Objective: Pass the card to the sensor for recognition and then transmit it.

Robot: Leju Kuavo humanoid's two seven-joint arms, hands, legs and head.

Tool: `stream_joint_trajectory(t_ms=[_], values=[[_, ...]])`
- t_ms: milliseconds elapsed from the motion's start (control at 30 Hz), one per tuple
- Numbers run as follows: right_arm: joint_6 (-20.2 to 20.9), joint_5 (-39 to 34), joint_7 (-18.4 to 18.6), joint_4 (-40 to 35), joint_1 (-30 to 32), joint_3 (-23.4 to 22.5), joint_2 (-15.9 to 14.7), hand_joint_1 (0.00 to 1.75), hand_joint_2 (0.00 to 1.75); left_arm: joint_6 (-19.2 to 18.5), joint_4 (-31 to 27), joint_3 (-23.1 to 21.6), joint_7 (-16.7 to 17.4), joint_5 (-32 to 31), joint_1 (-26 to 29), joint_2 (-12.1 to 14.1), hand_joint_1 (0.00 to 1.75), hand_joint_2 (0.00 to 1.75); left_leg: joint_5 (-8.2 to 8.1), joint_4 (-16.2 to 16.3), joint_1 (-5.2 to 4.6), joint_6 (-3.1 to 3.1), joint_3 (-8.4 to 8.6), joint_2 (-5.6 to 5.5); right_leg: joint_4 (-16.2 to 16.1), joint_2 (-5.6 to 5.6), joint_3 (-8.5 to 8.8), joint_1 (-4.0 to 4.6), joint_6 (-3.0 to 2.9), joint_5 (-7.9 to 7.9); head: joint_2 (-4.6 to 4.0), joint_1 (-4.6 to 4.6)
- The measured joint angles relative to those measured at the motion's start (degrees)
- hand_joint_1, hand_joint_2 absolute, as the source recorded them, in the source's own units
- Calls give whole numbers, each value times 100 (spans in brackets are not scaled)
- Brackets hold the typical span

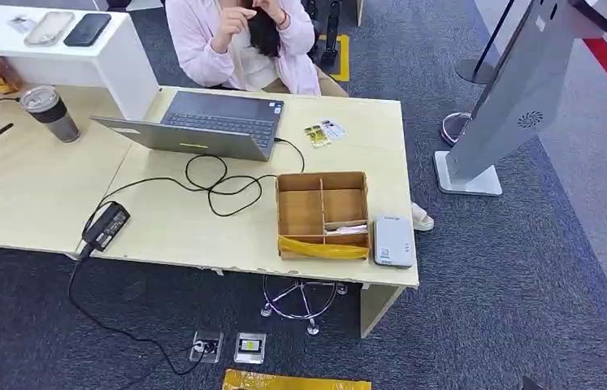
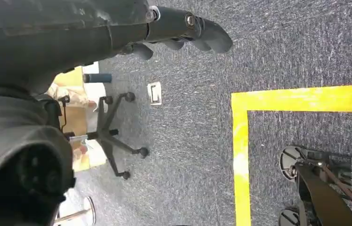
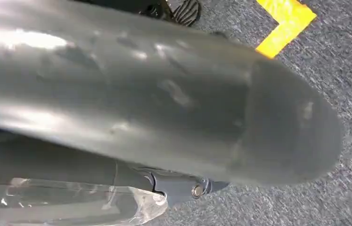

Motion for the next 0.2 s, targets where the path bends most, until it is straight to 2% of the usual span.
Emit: stream_joint_trajectory(t_ms=[200], values=[[127, -7, 2, 37, 16, 2, 129, 0, 0, -4, 0, 0, 22, -39, -6, -17, 0, 0, 0, 0, -1, 0, 0, 3, 0, 1, 0, -1, 0, 0, 0, 0]])
